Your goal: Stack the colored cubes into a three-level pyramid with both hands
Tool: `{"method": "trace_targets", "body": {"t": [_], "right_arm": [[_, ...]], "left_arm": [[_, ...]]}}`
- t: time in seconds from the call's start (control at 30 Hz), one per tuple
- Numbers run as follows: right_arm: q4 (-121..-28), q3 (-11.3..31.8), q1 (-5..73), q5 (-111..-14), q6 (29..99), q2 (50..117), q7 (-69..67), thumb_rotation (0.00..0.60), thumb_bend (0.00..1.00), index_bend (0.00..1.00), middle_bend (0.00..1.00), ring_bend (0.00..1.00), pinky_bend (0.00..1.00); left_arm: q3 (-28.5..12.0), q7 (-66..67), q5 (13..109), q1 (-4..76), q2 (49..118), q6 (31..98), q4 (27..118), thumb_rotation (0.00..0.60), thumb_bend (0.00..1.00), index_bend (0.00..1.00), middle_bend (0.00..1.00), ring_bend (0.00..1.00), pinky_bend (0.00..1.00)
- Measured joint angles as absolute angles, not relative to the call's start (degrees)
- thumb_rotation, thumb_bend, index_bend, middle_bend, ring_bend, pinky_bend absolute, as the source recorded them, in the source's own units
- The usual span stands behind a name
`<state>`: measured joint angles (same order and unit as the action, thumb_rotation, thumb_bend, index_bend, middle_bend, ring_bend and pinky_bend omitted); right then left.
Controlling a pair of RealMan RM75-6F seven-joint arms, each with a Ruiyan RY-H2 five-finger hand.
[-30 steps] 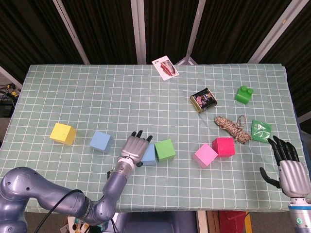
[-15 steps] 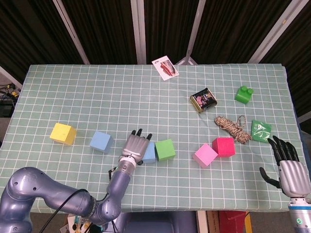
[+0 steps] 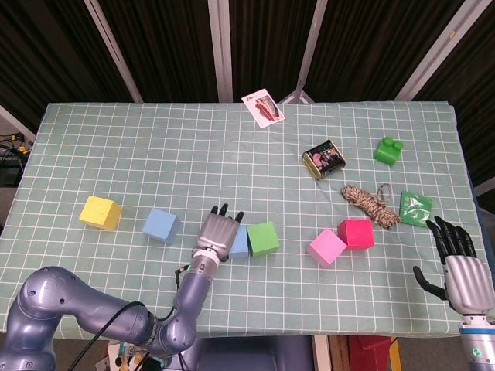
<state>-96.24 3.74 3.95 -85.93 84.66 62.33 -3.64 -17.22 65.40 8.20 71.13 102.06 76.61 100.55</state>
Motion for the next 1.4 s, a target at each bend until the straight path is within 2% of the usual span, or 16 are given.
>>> {"method": "trace_targets", "body": {"t": [0.33,0.53,0.8,1.13,1.23,1.3,1.4], "right_arm": [[-96.3,3.8,3.9,-85.9,84.8,62.4,-3.6,0.600,0.34,0.00,0.00,0.00,0.00],[-96.4,3.8,3.9,-85.9,84.8,62.4,-3.5,0.600,0.34,0.00,0.00,0.00,0.00],[-96.3,3.8,3.9,-85.9,84.9,62.5,-3.4,0.600,0.34,0.00,0.00,0.00,0.00],[-96.4,3.8,3.8,-85.9,85.0,62.6,-3.0,0.600,0.34,0.00,0.00,0.00,0.00],[-96.4,3.8,3.8,-85.9,85.0,62.6,-3.0,0.600,0.34,0.00,0.00,0.00,0.00],[-96.4,3.8,3.8,-85.9,85.1,62.6,-2.9,0.600,0.34,0.00,0.00,0.00,0.00],[-96.3,3.9,3.8,-85.9,85.1,62.6,-3.0,0.600,0.34,0.00,0.00,0.00,0.00]], "left_arm": [[-16.7,66.0,9.3,71.1,101.5,75.8,100.8,0.600,0.30,0.10,0.40,0.04,0.12],[-16.6,65.7,9.3,70.8,101.5,75.7,100.9,0.600,0.26,0.08,0.33,0.04,0.12],[-16.5,66.1,9.1,70.7,100.9,75.7,101.4,0.600,0.26,0.07,0.27,0.04,0.11],[-16.3,65.9,9.6,70.4,99.9,75.3,102.2,0.600,0.26,0.06,0.26,0.04,0.11],[-16.2,66.0,9.6,70.4,99.8,75.2,102.4,0.600,0.23,0.03,0.16,0.01,0.08],[-16.2,65.8,9.6,70.3,99.7,75.2,102.6,0.600,0.18,0.00,0.07,0.00,0.04],[-16.1,65.8,9.3,70.1,99.2,75.1,103.2,0.600,0.11,0.00,0.00,0.00,0.00]]}}
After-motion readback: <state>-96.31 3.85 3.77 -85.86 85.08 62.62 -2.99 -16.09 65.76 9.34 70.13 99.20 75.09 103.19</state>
